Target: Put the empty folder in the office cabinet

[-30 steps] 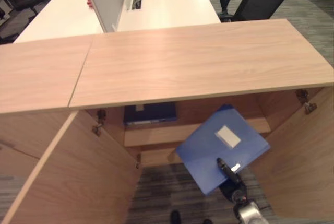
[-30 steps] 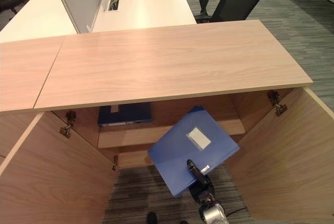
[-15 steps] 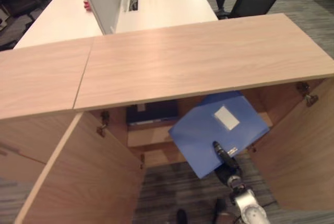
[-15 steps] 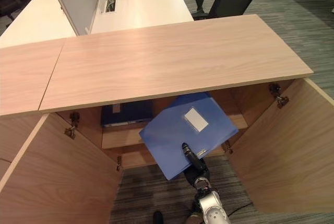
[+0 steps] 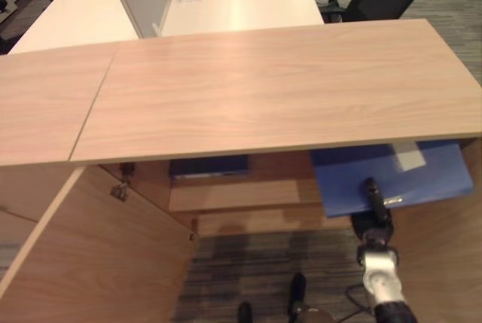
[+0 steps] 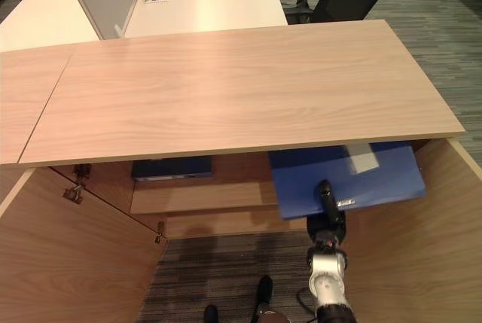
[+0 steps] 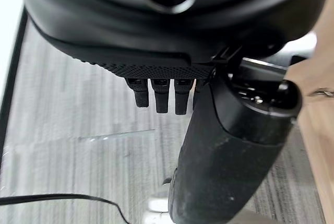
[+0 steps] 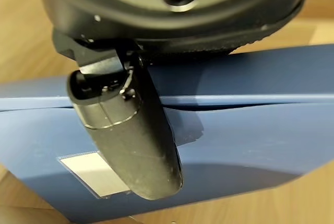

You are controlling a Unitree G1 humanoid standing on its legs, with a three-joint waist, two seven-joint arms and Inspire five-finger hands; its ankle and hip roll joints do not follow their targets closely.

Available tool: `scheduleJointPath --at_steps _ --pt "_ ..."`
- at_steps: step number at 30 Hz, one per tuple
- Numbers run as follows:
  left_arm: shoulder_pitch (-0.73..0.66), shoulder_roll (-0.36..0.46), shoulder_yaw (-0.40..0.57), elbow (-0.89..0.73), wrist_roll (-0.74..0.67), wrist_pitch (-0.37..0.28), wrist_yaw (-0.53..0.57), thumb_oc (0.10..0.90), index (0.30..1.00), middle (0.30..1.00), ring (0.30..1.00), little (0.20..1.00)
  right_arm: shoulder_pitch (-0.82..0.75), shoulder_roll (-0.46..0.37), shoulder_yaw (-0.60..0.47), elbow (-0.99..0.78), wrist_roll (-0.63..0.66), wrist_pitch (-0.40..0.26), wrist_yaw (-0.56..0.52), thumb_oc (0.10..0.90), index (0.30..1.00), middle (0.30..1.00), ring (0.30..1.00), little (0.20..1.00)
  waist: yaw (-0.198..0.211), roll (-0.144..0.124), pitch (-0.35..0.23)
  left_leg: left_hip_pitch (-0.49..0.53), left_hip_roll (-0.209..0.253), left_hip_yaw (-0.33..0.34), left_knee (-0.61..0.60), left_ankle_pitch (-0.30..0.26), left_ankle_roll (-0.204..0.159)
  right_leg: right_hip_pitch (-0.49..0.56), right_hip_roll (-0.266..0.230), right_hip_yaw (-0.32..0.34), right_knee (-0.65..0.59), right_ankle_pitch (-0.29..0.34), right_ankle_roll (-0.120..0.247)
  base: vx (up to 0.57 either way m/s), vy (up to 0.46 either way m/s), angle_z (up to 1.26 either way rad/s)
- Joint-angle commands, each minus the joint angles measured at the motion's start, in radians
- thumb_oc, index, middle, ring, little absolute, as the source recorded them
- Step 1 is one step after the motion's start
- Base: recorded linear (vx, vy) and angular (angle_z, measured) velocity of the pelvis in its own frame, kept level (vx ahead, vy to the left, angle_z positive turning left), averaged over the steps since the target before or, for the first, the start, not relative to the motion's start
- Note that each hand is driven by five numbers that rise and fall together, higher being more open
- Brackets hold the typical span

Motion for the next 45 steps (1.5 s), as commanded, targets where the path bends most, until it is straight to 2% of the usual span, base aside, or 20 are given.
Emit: scheduleJointPath --at_steps 1,3,4,7,9,12,16,17,20,28,36,45 --pt "-0.016 0.073 -0.070 0.056 -0.033 0.006 0.054 0.800 0.900 0.900 0.900 0.900 -0.256 -0.069 -0.037 -0.076 -0.048 -0.122 0.028 0.400 0.300 0.300 0.300 0.300 0.044 0.008 0.025 -0.052 0.005 0.004 0.008 -0.048 0.008 -0.049 -0.027 0.031 0.161 -0.188 0.067 -0.17 -0.082 0.22" --pt "-0.029 0.078 -0.076 0.052 -0.040 0.005 0.060 0.800 0.900 0.900 0.900 0.900 -0.289 -0.086 -0.036 -0.062 -0.053 -0.119 0.016 0.400 0.300 0.300 0.300 0.300 0.047 0.007 0.039 -0.084 0.008 0.004 0.032 -0.050 0.007 -0.080 -0.034 0.033 0.190 -0.195 0.063 -0.16 -0.063 0.11" --pt "-0.057 0.088 -0.093 0.043 -0.064 0.001 0.070 0.800 0.900 0.900 0.900 0.900 -0.357 -0.113 -0.012 -0.029 -0.067 -0.115 -0.002 0.400 0.300 0.300 0.300 0.300 0.053 0.006 0.079 -0.161 0.011 0.002 0.094 -0.051 0.004 -0.143 -0.046 0.037 0.247 -0.203 0.051 -0.14 -0.096 0.18" --pt "-0.094 0.109 -0.110 0.032 -0.088 -0.001 0.082 0.800 0.900 0.900 0.900 0.900 -0.435 -0.177 0.019 0.007 -0.099 -0.094 -0.030 0.400 0.300 0.300 0.300 0.300 0.056 0.002 0.111 -0.281 0.009 -0.016 0.203 -0.084 -0.009 -0.225 -0.056 0.043 0.325 -0.246 0.047 -0.15 -0.117 0.15" --pt "-0.102 0.112 -0.120 0.027 -0.088 -0.002 0.083 0.800 0.900 0.900 0.900 0.900 -0.455 -0.190 0.029 0.006 -0.112 -0.088 -0.038 0.400 0.300 0.300 0.300 0.300 0.057 0.000 0.118 -0.316 0.007 -0.023 0.232 -0.090 -0.012 -0.244 -0.061 0.044 0.342 -0.254 0.044 -0.09 -0.085 0.13" --pt "-0.123 0.114 -0.169 -0.008 -0.100 -0.009 0.078 0.800 0.900 0.900 0.900 0.900 -0.532 -0.199 0.045 0.014 -0.092 -0.086 -0.031 0.400 0.300 0.300 0.300 0.300 0.060 0.014 0.144 -0.416 -0.007 -0.049 0.306 -0.104 -0.020 -0.312 -0.070 0.038 0.404 -0.286 0.036 -0.08 -0.077 0.15" --pt "-0.090 0.146 -0.202 -0.081 -0.125 -0.020 0.050 0.800 0.900 0.900 0.900 0.900 -0.625 -0.232 0.066 0.066 -0.060 -0.080 -0.026 0.400 0.300 0.300 0.300 0.300 0.077 0.042 0.175 -0.485 -0.013 -0.059 0.372 -0.115 -0.018 -0.367 -0.078 0.036 0.474 -0.315 0.026 -0.06 -0.019 0.14" --pt "-0.091 0.146 -0.201 -0.082 -0.126 -0.019 0.049 0.800 0.900 0.900 0.900 0.900 -0.629 -0.233 0.067 0.069 -0.059 -0.080 -0.025 0.400 0.300 0.300 0.300 0.300 0.076 0.042 0.175 -0.489 -0.014 -0.059 0.377 -0.118 -0.018 -0.372 -0.079 0.036 0.478 -0.317 0.026 -0.07 0.007 0.07" --pt "-0.095 0.167 -0.245 -0.123 -0.141 -0.020 0.038 0.800 0.900 0.900 0.900 0.900 -0.714 -0.227 0.076 0.102 -0.034 -0.082 -0.019 0.400 0.300 0.300 0.300 0.300 0.087 0.065 0.206 -0.557 -0.022 -0.062 0.449 -0.134 -0.015 -0.432 -0.089 0.039 0.557 -0.347 0.017 -0.05 0.015 0.06" --pt "-0.066 0.213 -0.316 -0.266 -0.164 -0.019 0.017 0.800 0.900 0.900 0.900 0.900 -0.880 -0.267 0.050 0.197 0.027 -0.123 -0.032 0.400 0.300 0.300 0.300 0.300 0.116 0.094 0.221 -0.619 -0.044 -0.072 0.493 -0.149 -0.011 -0.492 -0.101 0.038 0.623 -0.374 0.009 -0.01 0.000 0.08" --pt "-0.074 0.263 -0.341 -0.340 -0.158 -0.012 0.018 0.800 0.900 0.900 0.900 0.900 -1.021 -0.286 0.046 0.228 0.084 -0.186 -0.048 0.400 0.300 0.300 0.300 0.300 0.140 0.094 0.214 -0.602 -0.050 -0.080 0.461 -0.145 -0.011 -0.477 -0.097 0.038 0.596 -0.368 0.012 0.00 0.000 0.01" --pt "-0.086 0.295 -0.364 -0.372 -0.142 0.001 0.013 0.800 0.900 0.900 0.900 0.900 -1.107 -0.287 0.021 0.306 0.130 -0.206 -0.077 0.400 0.300 0.300 0.300 0.300 0.157 0.100 0.212 -0.589 -0.057 -0.091 0.444 -0.142 -0.012 -0.462 -0.100 0.033 0.589 -0.369 0.016 0.00 -0.005 0.03"
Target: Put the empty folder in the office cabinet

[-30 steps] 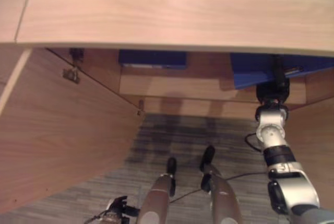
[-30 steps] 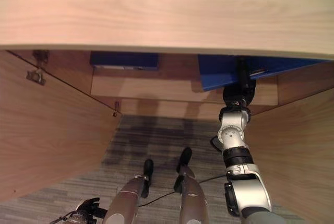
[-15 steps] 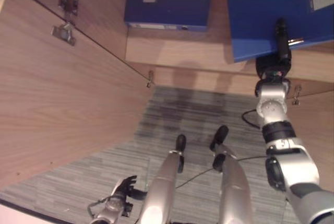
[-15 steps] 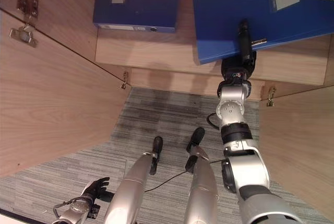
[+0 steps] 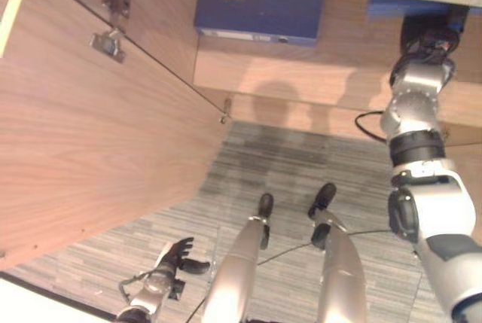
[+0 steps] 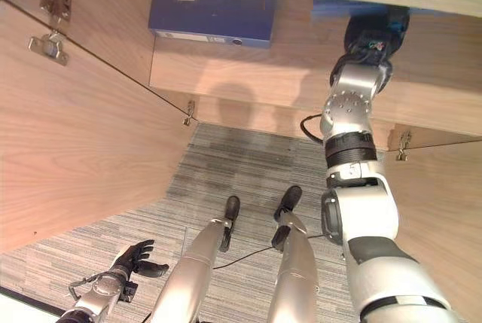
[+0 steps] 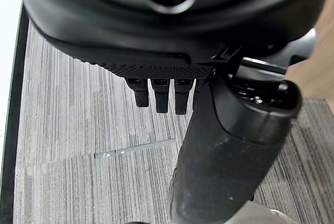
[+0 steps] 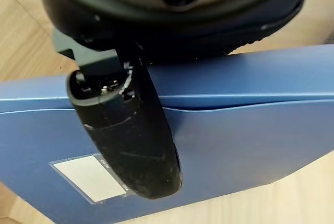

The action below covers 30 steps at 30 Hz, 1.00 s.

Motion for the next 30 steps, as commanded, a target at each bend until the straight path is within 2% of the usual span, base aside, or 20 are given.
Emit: scheduleJointPath --at_steps 1,5,6,9,11,12,14,24,30 --pt "0.103 0.095 -0.069 0.000 0.016 0.026 0.003 0.800 0.900 0.900 0.900 0.900 -0.071 -0.095 0.023 -0.013 -0.019 -0.034 0.033 0.400 0.300 0.300 0.300 0.300 0.027 0.030 -0.120 0.039 0.006 -0.014 -0.121 -0.031 -0.002 0.060 0.027 0.058 0.136 -0.277 0.077 0.01 -0.017 0.10" --pt "0.098 0.107 -0.077 0.001 0.013 0.026 -0.001 0.800 0.900 0.900 0.900 0.900 -0.112 -0.137 0.048 0.114 -0.031 0.027 0.009 0.400 0.300 0.300 0.300 0.300 0.042 0.036 -0.119 0.034 0.004 -0.020 -0.125 -0.027 -0.005 0.059 0.023 0.053 0.138 -0.279 0.078 0.01 -0.022 0.07" --pt "0.099 0.111 -0.082 0.000 0.010 0.025 -0.004 0.800 0.900 0.900 0.900 0.900 -0.129 -0.153 0.059 0.168 -0.040 0.061 0.002 0.400 0.300 0.300 0.300 0.300 0.048 0.040 -0.120 0.028 0.003 -0.022 -0.124 -0.025 -0.005 0.054 0.021 0.050 0.143 -0.281 0.078 0.01 -0.020 0.04" --pt "0.102 0.099 -0.091 0.012 0.017 0.032 0.002 0.800 0.900 0.900 0.900 0.900 -0.146 -0.147 0.065 0.216 -0.052 0.078 -0.009 0.400 0.300 0.300 0.300 0.300 0.060 0.044 -0.114 0.017 0.002 -0.027 -0.117 -0.023 -0.003 0.046 0.020 0.043 0.150 -0.285 0.079 0.00 -0.031 0.08" --pt "0.107 0.064 -0.091 0.083 0.041 0.028 0.028 0.800 0.900 0.900 0.900 0.900 -0.146 -0.153 0.048 0.238 -0.050 0.082 -0.023 0.400 0.300 0.300 0.300 0.300 0.064 0.044 -0.110 0.011 0.000 -0.034 -0.112 -0.022 -0.003 0.043 0.019 0.039 0.154 -0.289 0.080 -0.01 -0.068 0.08" --pt "0.108 0.058 -0.063 0.162 0.047 0.025 0.046 0.800 0.900 0.900 0.900 0.900 -0.153 -0.207 0.055 0.271 -0.067 0.089 -0.028 0.400 0.300 0.300 0.300 0.300 0.080 0.045 -0.107 0.003 -0.003 -0.041 -0.109 -0.020 -0.007 0.036 0.014 0.031 0.163 -0.298 0.081 -0.01 -0.072 0.11" --pt "0.103 0.059 -0.052 0.194 0.060 0.016 0.067 0.800 0.900 0.900 0.900 0.900 -0.167 -0.233 0.069 0.283 -0.067 0.094 -0.029 0.400 0.300 0.300 0.300 0.300 0.092 0.052 -0.099 -0.012 -0.007 -0.047 -0.098 -0.020 -0.009 0.022 0.008 0.029 0.181 -0.306 0.081 -0.01 -0.060 0.17" --pt "0.085 0.060 -0.064 0.198 0.064 0.001 0.088 0.800 0.900 0.900 0.900 0.900 -0.160 -0.244 0.085 0.228 -0.056 0.056 -0.018 0.400 0.300 0.300 0.300 0.300 0.114 0.081 -0.076 -0.130 -0.019 -0.037 0.034 -0.057 0.000 -0.085 -0.025 0.028 0.329 -0.361 0.080 0.00 -0.011 0.15" --pt "0.066 0.063 -0.062 0.206 0.036 -0.003 0.077 0.800 0.900 0.900 0.900 0.900 -0.189 -0.275 0.132 0.253 -0.078 0.089 -0.014 0.400 0.300 0.300 0.300 0.300 0.118 0.080 -0.090 -0.149 -0.021 -0.043 0.030 -0.059 -0.005 -0.110 -0.039 0.018 0.359 -0.380 0.080 0.04 -0.025 0.01"
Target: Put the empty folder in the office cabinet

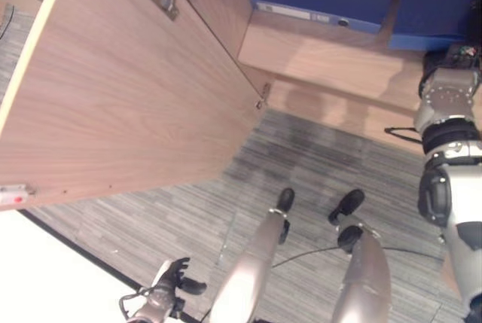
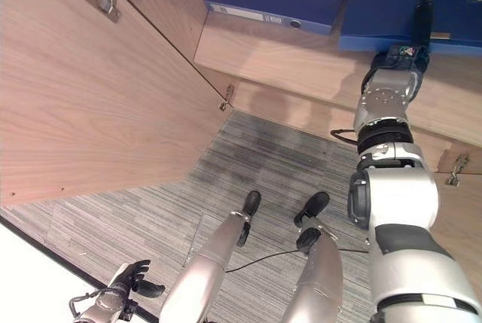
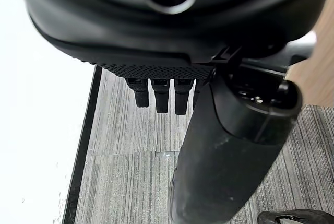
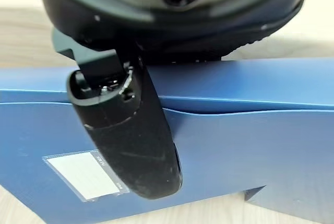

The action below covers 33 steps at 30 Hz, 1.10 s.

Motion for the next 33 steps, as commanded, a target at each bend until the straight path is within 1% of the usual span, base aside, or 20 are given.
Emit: scheduleJointPath --at_steps 1,2,3,6,10,11,15,18,20,21,22,23,24,26,29,32,33 --pt "0.049 0.105 -0.018 0.062 -0.008 0.014 0.022 0.800 0.900 0.900 0.900 0.900 -0.102 -0.115 0.083 -0.110 -0.068 -0.022 0.078 0.400 0.300 0.300 0.300 0.300 0.013 0.011 -0.052 0.025 0.022 0.027 -0.092 -0.046 0.001 0.057 0.039 0.059 0.150 -0.273 0.067 0.03 -0.026 0.03" --pt "0.049 0.107 -0.018 0.064 -0.008 0.012 0.024 0.800 0.900 0.900 0.900 0.900 -0.107 -0.118 0.090 -0.104 -0.067 -0.020 0.081 0.400 0.300 0.300 0.300 0.300 0.014 0.011 -0.054 0.025 0.022 0.026 -0.096 -0.045 0.000 0.055 0.038 0.058 0.151 -0.273 0.067 0.00 0.000 0.00" --pt "0.049 0.111 -0.014 0.069 -0.010 0.011 0.021 0.800 0.900 0.900 0.900 0.900 -0.113 -0.126 0.106 -0.087 -0.072 -0.008 0.082 0.800 0.900 0.900 0.900 0.900 0.016 0.009 -0.056 0.028 0.023 0.025 -0.105 -0.043 -0.001 0.056 0.037 0.054 0.148 -0.272 0.068 0.03 -0.025 0.01" --pt "0.050 0.111 -0.012 0.075 -0.009 0.010 0.021 0.800 0.900 0.900 0.900 0.900 -0.116 -0.129 0.118 -0.085 -0.084 0.004 0.088 0.800 0.900 0.900 0.900 0.900 0.017 0.007 -0.058 0.037 0.024 0.023 -0.126 -0.037 -0.003 0.060 0.039 0.050 0.138 -0.269 0.068 0.00 0.000 0.00" --pt "0.042 0.111 -0.005 0.081 -0.007 0.011 0.018 0.800 0.900 0.900 0.900 0.900 -0.089 -0.110 0.112 -0.075 -0.087 0.008 0.091 0.800 0.900 0.900 0.900 0.900 0.008 0.001 -0.056 0.068 0.029 0.025 -0.162 -0.026 -0.005 0.084 0.045 0.045 0.106 -0.254 0.068 0.00 0.000 0.00" --pt "0.030 0.107 -0.003 0.083 -0.009 0.012 0.020 0.800 0.900 0.900 0.900 0.900 -0.073 -0.097 0.102 -0.072 -0.087 0.015 0.093 0.800 0.900 0.900 0.900 0.900 0.000 -0.001 -0.057 0.083 0.029 0.026 -0.182 -0.022 -0.006 0.096 0.049 0.043 0.088 -0.248 0.069 0.00 0.000 0.00" --pt "0.021 0.105 0.006 0.089 -0.011 0.011 0.023 0.800 0.900 0.900 0.900 0.900 -0.047 -0.077 0.089 -0.081 -0.082 0.018 0.103 0.800 0.900 0.900 0.900 0.900 -0.008 -0.005 -0.055 0.121 0.032 0.027 -0.228 -0.007 -0.011 0.129 0.056 0.038 0.045 -0.231 0.071 0.00 0.001 -0.01" --pt "0.011 0.104 0.015 0.105 -0.009 0.012 0.027 0.800 0.900 0.900 0.900 0.900 -0.013 -0.057 0.081 -0.084 -0.085 0.034 0.114 0.800 0.900 0.900 0.900 0.900 -0.017 -0.011 -0.058 0.172 0.035 0.028 -0.291 0.016 -0.017 0.175 0.066 0.037 -0.014 -0.208 0.075 0.00 0.001 -0.06" --pt "0.008 0.104 0.017 0.110 -0.011 0.011 0.025 0.800 0.900 0.900 0.900 0.900 -0.006 -0.063 0.087 -0.057 -0.092 0.053 0.109 0.800 0.900 0.900 0.900 0.900 -0.020 -0.014 -0.060 0.190 0.037 0.029 -0.307 0.023 -0.020 0.192 0.068 0.036 -0.033 -0.201 0.075 0.00 0.000 0.00" --pt "-0.009 0.107 0.013 0.136 -0.002 0.018 0.018 0.800 0.900 0.900 0.900 0.900 -0.026 -0.090 0.115 0.074 -0.144 0.135 0.075 0.800 0.900 0.900 0.900 0.900 -0.027 -0.023 -0.067 0.213 0.042 0.030 -0.333 0.032 -0.024 0.212 0.075 0.037 -0.066 -0.187 0.074 0.00 0.000 0.00" --pt "-0.011 0.106 0.013 0.137 -0.002 0.018 0.018 0.800 0.900 0.900 0.900 0.900 -0.031 -0.092 0.118 0.080 -0.143 0.137 0.078 0.800 0.900 0.900 0.900 0.900 -0.027 -0.022 -0.065 0.215 0.043 0.030 -0.335 0.033 -0.024 0.214 0.076 0.036 -0.069 -0.186 0.073 0.00 0.000 0.00" --pt "-0.024 0.110 0.003 0.168 0.020 0.025 0.021 0.800 0.900 0.900 0.900 0.900 -0.057 -0.088 0.146 0.161 -0.211 0.213 0.061 0.800 0.900 0.900 0.900 0.900 -0.030 -0.033 -0.072 0.229 0.048 0.033 -0.356 0.041 -0.026 0.232 0.082 0.035 -0.103 -0.172 0.073 -0.01 -0.012 -0.03" --pt "-0.032 0.108 -0.001 0.178 0.024 0.025 0.020 0.800 0.900 0.900 0.900 0.900 -0.072 -0.079 0.154 0.179 -0.230 0.231 0.057 0.800 0.900 0.900 0.900 0.900 -0.031 -0.038 -0.075 0.234 0.050 0.033 -0.368 0.046 -0.025 0.236 0.085 0.034 -0.119 -0.165 0.073 -0.01 -0.013 -0.06" --pt "-0.050 0.097 -0.004 0.192 0.022 0.025 0.016 0.800 0.900 0.900 0.900 0.900 -0.095 -0.059 0.173 0.207 -0.260 0.257 0.052 0.800 0.900 0.900 0.900 0.900 -0.035 -0.047 -0.082 0.251 0.059 0.037 -0.403 0.063 -0.024 0.252 0.097 0.034 -0.159 -0.143 0.074 -0.01 -0.007 -0.13" --pt "-0.071 0.087 -0.014 0.191 0.021 0.025 0.013 0.800 0.900 0.900 0.900 0.900 -0.096 -0.035 0.184 0.232 -0.287 0.285 0.050 0.800 0.900 0.900 0.900 0.900 -0.041 -0.054 -0.085 0.270 0.067 0.036 -0.432 0.077 -0.022 0.269 0.106 0.034 -0.194 -0.128 0.076 -0.01 -0.007 -0.13" --pt "-0.070 0.083 -0.012 0.189 0.019 0.024 0.010 0.800 0.900 0.900 0.900 0.900 -0.087 -0.019 0.178 0.225 -0.286 0.280 0.055 0.800 0.900 0.900 0.900 0.900 -0.046 -0.058 -0.088 0.292 0.073 0.039 -0.459 0.088 -0.021 0.292 0.116 0.034 -0.231 -0.115 0.076 0.01 -0.008 -0.08" --pt "-0.065 0.079 -0.003 0.192 0.014 0.025 0.010 0.800 0.900 0.900 0.900 0.900 -0.072 -0.004 0.167 0.211 -0.278 0.264 0.053 0.800 0.900 0.900 0.900 0.900 -0.049 -0.059 -0.091 0.306 0.075 0.041 -0.475 0.094 -0.021 0.304 0.121 0.035 -0.250 -0.106 0.079 0.01 0.004 -0.12"
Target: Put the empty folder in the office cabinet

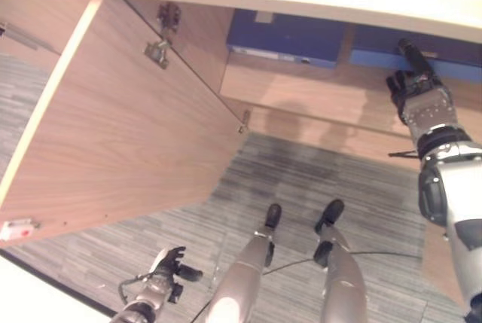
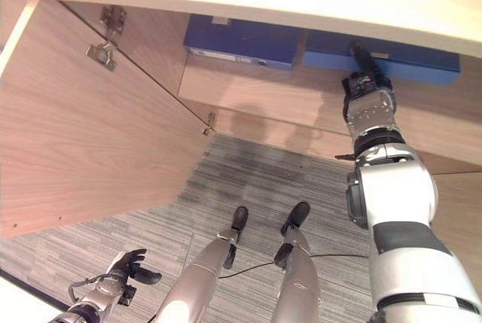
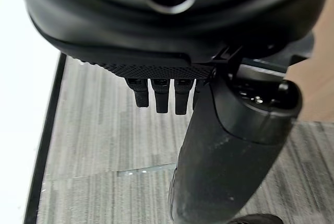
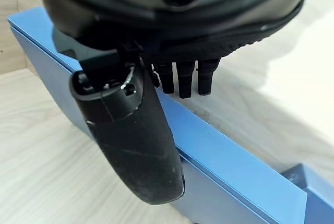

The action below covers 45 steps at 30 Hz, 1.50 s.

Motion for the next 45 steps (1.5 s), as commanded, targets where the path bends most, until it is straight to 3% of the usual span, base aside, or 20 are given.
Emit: scheduleJointPath --at_steps 1,8,10,17,18,21,25,35,37,38,40,43,45 --pt "0.061 0.076 -0.005 0.088 0.012 0.021 0.013 0.800 0.900 0.900 0.900 0.900 -0.026 -0.017 0.012 -0.074 -0.027 -0.063 0.020 0.800 0.900 0.900 0.900 0.900 0.027 0.010 -0.023 0.095 0.047 0.016 -0.168 -0.031 -0.021 0.091 0.034 0.035 0.124 -0.277 0.071 0.02 0.007 -0.15" --pt "0.082 0.044 0.026 0.084 0.005 0.023 0.025 0.800 0.900 0.900 0.900 0.900 0.101 0.073 -0.088 -0.197 0.027 -0.154 0.023 0.800 0.900 0.900 0.900 0.900 0.021 0.017 -0.026 0.141 0.055 0.019 -0.220 -0.009 -0.020 0.139 0.052 0.041 0.057 -0.256 0.074 0.00 0.003 -0.07" --pt "0.090 0.041 0.038 0.072 0.011 0.022 0.022 0.800 0.900 0.900 0.900 0.900 0.158 0.088 -0.150 -0.214 0.096 -0.183 0.047 0.800 0.900 0.900 0.900 0.900 0.022 0.024 -0.025 0.153 0.057 0.017 -0.233 -0.007 -0.020 0.153 0.053 0.041 0.046 -0.257 0.075 0.00 0.005 -0.02" --pt "0.113 0.050 0.045 0.060 0.008 0.020 0.014 0.800 0.900 0.900 0.900 0.900 0.166 0.079 -0.190 -0.202 0.131 -0.195 0.068 0.800 0.900 0.900 0.900 0.900 0.029 0.031 -0.028 0.160 0.056 0.016 -0.239 -0.007 -0.020 0.168 0.055 0.035 0.029 -0.253 0.077 0.00 0.000 0.00" --pt "0.121 0.052 0.048 0.056 0.006 0.016 0.009 0.800 0.900 0.900 0.900 0.900 0.157 0.093 -0.211 -0.288 0.178 -0.246 0.102 0.800 0.900 0.900 0.900 0.900 0.034 0.036 -0.027 0.158 0.054 0.015 -0.236 -0.006 -0.020 0.166 0.054 0.036 0.027 -0.250 0.079 0.00 0.000 0.00" --pt "0.123 0.058 0.053 0.051 0.011 0.010 0.001 0.800 0.900 0.900 0.900 0.900 0.169 0.116 -0.217 -0.351 0.245 -0.268 0.139 0.800 0.900 0.900 0.900 0.900 0.040 0.038 -0.026 0.157 0.053 0.014 -0.235 -0.005 -0.021 0.165 0.053 0.039 0.030 -0.250 0.079 0.00 0.000 0.00" --pt "0.130 0.080 0.060 0.052 0.009 0.009 -0.011 0.800 0.900 0.900 0.900 0.900 0.179 0.106 -0.118 -0.344 0.183 -0.213 0.158 0.800 0.900 0.900 0.900 0.900 0.039 0.027 -0.021 0.160 0.056 0.020 -0.236 -0.001 -0.023 0.167 0.054 0.039 0.029 -0.248 0.074 0.00 0.000 0.00" --pt "0.131 0.090 0.064 0.057 0.024 0.011 -0.034 0.800 0.900 0.900 0.900 0.900 0.241 0.112 -0.067 -0.297 0.086 -0.119 0.174 0.800 0.900 0.900 0.900 0.900 0.028 0.017 -0.021 0.156 0.058 0.030 -0.232 -0.003 -0.022 0.169 0.058 0.045 0.013 -0.234 0.070 0.00 0.000 0.00" --pt "0.119 0.101 0.057 0.051 0.032 0.009 -0.045 0.800 0.900 0.900 0.900 0.900 0.244 0.111 0.011 -0.252 -0.015 -0.049 0.172 0.800 0.900 0.900 0.900 0.900 0.026 0.013 -0.019 0.153 0.058 0.035 -0.230 -0.001 -0.023 0.166 0.058 0.048 0.008 -0.227 0.068 -0.03 0.011 -0.05" --pt "0.119 0.099 0.058 0.051 0.032 0.009 -0.045 0.800 0.900 0.900 0.900 0.900 0.242 0.110 0.012 -0.250 -0.016 -0.048 0.173 0.800 0.900 0.900 0.900 0.900 0.026 0.014 -0.019 0.153 0.058 0.035 -0.230 -0.001 -0.023 0.166 0.058 0.048 0.007 -0.227 0.068 -0.03 0.011 -0.05" --pt "0.095 0.110 0.040 0.041 0.050 0.007 -0.053 0.800 0.900 0.900 0.900 0.900 0.230 0.110 0.110 -0.197 -0.168 0.042 0.186 0.800 0.900 0.900 0.900 0.900 0.021 0.005 -0.018 0.150 0.063 0.041 -0.236 0.005 -0.026 0.167 0.061 0.048 -0.010 -0.216 0.067 -0.03 0.000 -0.05" --pt "0.083 0.111 0.034 0.039 0.054 0.006 -0.057 0.800 0.900 0.900 0.900 0.900 0.228 0.122 0.125 -0.203 -0.184 0.050 0.198 0.800 0.900 0.900 0.900 0.900 0.016 0.001 -0.017 0.151 0.064 0.046 -0.240 0.008 -0.025 0.171 0.064 0.048 -0.023 -0.208 0.068 -0.02 0.018 -0.09" --pt "0.101 0.099 0.045 0.038 0.053 0.000 -0.048 0.800 0.900 0.900 0.900 0.900 0.237 0.141 0.054 -0.301 -0.067 -0.038 0.214 0.800 0.900 0.900 0.900 0.900 0.014 0.004 -0.014 0.152 0.062 0.045 -0.244 0.008 -0.022 0.174 0.066 0.054 -0.033 -0.202 0.072 0.00 0.023 -0.13"
